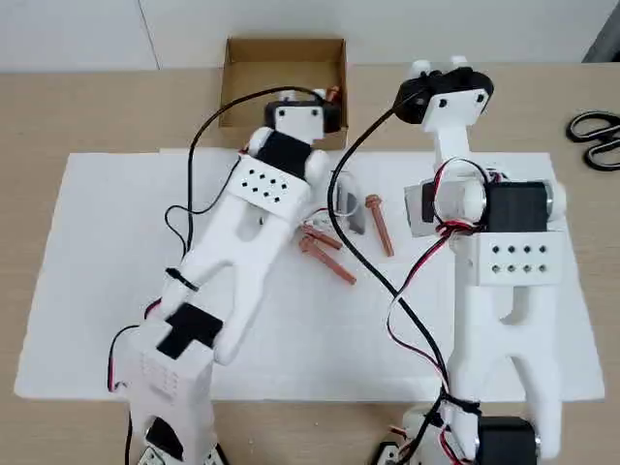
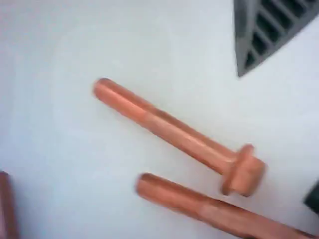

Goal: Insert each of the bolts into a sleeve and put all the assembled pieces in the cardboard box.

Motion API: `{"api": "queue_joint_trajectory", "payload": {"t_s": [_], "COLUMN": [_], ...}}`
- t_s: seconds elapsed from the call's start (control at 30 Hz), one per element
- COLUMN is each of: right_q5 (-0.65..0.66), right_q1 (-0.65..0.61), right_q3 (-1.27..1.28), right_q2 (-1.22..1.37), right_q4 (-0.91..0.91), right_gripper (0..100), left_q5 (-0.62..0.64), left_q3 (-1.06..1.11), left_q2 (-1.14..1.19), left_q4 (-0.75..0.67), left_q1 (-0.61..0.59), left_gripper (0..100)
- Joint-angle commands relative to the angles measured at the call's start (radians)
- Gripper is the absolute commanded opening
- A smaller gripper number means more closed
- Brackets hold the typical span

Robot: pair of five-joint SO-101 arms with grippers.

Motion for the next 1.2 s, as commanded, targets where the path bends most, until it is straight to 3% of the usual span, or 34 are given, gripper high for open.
{"api": "queue_joint_trajectory", "payload": {"t_s": [0.0,0.27,0.7,0.97,1.17], "right_q5": [-0.008,-0.006,-0.006,-0.005,-0.006], "right_q1": [0.007,0.007,0.007,0.007,0.007], "right_q3": [0.018,0.094,0.094,0.095,0.095], "right_q2": [-0.036,-0.036,-0.036,-0.036,-0.036], "right_q4": [-0.045,-0.101,-0.099,-0.097,-0.099], "right_gripper": [0.3,0.3,0.3,0.3,0.3], "left_q5": [0.018,0.325,0.414,0.414,0.463], "left_q3": [-0.047,0.186,0.202,0.134,0.097], "left_q2": [-0.063,-0.135,0.003,0.077,0.146], "left_q4": [0.031,0.031,-0.015,-0.061,-0.060], "left_q1": [0.060,0.081,0.078,-0.040,-0.044], "left_gripper": [32,32,32,32,32]}}
